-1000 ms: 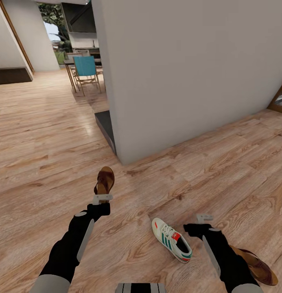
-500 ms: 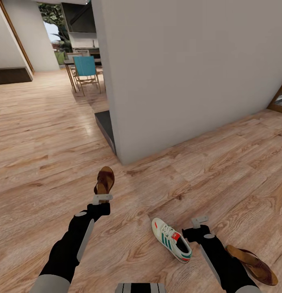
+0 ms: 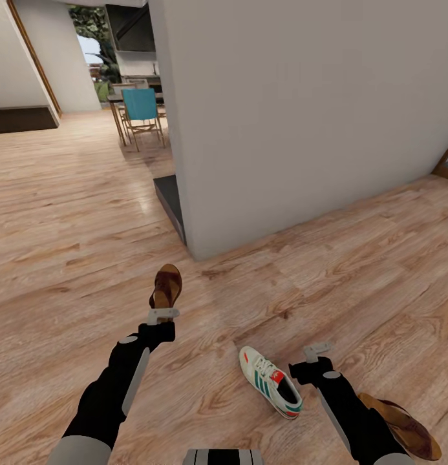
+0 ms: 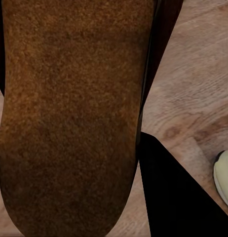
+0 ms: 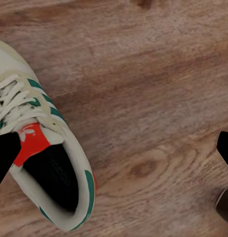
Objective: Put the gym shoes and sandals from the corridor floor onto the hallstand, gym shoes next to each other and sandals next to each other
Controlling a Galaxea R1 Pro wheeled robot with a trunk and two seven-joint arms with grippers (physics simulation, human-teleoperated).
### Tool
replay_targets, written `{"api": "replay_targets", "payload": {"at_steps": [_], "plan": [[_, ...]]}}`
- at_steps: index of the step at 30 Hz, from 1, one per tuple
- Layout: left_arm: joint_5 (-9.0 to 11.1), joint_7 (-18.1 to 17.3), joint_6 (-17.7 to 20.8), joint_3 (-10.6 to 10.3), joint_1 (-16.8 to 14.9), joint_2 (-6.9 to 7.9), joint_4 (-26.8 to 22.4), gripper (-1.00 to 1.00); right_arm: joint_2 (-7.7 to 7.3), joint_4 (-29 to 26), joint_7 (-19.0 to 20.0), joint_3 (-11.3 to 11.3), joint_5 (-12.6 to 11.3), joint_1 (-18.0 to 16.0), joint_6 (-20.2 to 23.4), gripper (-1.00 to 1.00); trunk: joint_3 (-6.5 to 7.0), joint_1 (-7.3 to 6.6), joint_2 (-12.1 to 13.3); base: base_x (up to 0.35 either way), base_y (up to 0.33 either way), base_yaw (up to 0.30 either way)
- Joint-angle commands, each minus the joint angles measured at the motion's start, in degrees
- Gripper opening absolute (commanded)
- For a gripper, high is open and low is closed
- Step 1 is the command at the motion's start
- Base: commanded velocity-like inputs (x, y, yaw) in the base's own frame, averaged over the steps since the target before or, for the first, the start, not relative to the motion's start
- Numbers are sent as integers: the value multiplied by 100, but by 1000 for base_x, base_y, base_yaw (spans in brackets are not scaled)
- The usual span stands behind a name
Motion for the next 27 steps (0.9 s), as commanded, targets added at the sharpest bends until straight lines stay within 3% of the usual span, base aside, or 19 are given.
{"api": "replay_targets", "payload": {"at_steps": [1,27], "plan": [[-9,-15,33,2,-3,-2,-7,-100,-7,-11,2,17,50,-1,38,100,-5,-1,-2,0,-17,79],[-9,-15,33,2,-3,-2,-16,-100,-13,-3,1,17,47,-1,30,100,-6,-1,-2,-35,-22,5]]}}
